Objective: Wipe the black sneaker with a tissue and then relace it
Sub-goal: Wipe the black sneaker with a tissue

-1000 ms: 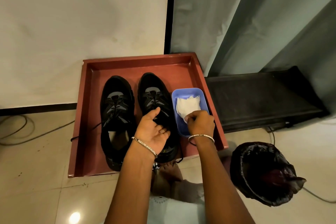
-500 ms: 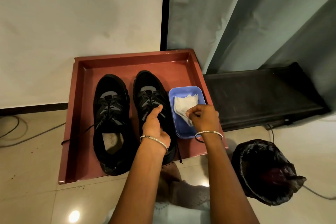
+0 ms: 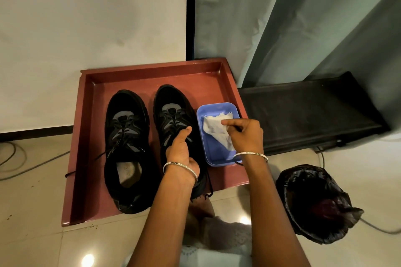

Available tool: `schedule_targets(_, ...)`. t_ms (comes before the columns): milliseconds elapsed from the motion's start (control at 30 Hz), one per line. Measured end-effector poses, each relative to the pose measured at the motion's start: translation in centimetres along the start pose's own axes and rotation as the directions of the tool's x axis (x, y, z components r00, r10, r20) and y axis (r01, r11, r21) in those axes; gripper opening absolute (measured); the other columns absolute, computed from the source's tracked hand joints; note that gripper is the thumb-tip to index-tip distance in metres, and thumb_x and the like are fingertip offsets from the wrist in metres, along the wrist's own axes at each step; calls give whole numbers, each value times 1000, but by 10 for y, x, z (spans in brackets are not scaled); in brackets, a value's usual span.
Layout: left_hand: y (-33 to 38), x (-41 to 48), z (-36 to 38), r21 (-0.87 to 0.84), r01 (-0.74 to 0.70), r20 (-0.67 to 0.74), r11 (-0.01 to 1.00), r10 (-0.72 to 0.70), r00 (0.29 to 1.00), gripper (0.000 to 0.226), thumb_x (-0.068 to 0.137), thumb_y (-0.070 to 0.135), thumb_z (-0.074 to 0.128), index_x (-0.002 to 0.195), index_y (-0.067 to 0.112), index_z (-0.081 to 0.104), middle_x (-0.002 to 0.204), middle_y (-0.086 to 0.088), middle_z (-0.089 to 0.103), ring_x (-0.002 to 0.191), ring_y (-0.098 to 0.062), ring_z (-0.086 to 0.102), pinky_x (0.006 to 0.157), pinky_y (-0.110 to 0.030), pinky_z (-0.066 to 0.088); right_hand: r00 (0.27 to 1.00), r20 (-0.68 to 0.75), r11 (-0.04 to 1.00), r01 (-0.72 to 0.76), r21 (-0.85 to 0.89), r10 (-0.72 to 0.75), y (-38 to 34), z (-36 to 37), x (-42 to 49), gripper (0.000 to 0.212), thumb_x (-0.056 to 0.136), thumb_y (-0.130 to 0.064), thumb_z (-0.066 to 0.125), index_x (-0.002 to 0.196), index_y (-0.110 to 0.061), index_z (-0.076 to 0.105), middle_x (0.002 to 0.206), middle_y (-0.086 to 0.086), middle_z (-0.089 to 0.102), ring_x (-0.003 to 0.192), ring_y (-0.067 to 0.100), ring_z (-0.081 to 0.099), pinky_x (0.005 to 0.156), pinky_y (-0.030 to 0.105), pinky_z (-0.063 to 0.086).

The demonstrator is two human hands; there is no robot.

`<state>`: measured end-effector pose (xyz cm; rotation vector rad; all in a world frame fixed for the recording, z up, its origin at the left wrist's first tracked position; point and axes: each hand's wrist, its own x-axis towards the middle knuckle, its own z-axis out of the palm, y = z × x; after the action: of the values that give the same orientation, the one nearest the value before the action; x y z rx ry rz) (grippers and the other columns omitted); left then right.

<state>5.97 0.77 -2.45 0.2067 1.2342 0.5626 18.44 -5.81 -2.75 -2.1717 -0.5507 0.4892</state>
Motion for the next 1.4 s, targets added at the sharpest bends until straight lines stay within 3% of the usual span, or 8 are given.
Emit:
schedule_targets(200,-1,2,-2,-3,3,6,1000,-3,1000,42,79,19,77,118,8,67,112,-12,72,101,-31,70,84,-39,59,995,-18,994,-95,60,96,-1,-7,2,14,73,-10,86,83,-13,76,78,-2,73,74,12,69,80,28,58)
schedule_targets(400,3,-7,1,-44,21,37,999,-20,999,42,80,26,77,118,10,68,114,-10,71,99,-28,70,71,-33,60,991,-55,968,-106,226,122,-1,-18,5,18,89,-10,70,107,-13,72,96,3,74,90,19,70,89,41,59)
schedule_targets(500,5,-13,3,-92,7,14,996,-6,1000,43,80,38,77,114,14,67,113,-7,68,101,-23,67,78,-34,59,985,-56,925,-134,356,164,1,-29,2,10,94,-23,66,95,-20,74,89,2,75,86,26,71,82,49,60)
schedule_targets(567,6,-14,3,-126,8,-2,992,-8,1000,52,76,46,78,116,14,68,115,-6,68,106,-25,66,92,-39,55,973,-33,861,-188,472,230,-4,-36,-2,13,95,-29,64,85,-24,71,80,-2,74,82,27,71,77,46,61)
schedule_targets(800,13,-29,-5,-230,27,78,973,-9,997,42,87,35,68,118,7,68,112,-13,72,92,-27,70,71,-34,56,875,235,431,-423,798,423,-41,-50,-21,24,97,-33,58,88,-12,67,90,6,74,85,22,69,80,37,56)
schedule_targets(1033,15,-80,-28,-260,-32,249,965,99,964,41,96,27,54,131,7,61,128,-15,65,105,-28,64,88,-36,52,785,473,334,-605,723,400,-45,-75,-72,59,86,-56,61,125,-13,61,122,16,67,119,29,61,109,47,43)
schedule_targets(1200,22,-145,-47,-248,-74,400,966,172,900,35,95,20,54,126,8,64,119,-14,70,110,-28,64,106,-41,44,833,478,301,-549,780,279,-51,-116,-125,35,76,-20,70,108,-5,65,88,11,76,78,20,74,72,36,63)
schedule_targets(1400,28,-240,-78,-237,-123,548,964,237,802,40,94,28,56,130,9,63,125,-15,67,114,-29,64,104,-42,46,955,235,316,-282,906,179,-94,-168,-204,21,94,3,54,97,-16,63,95,19,71,72,21,73,67,27,59)
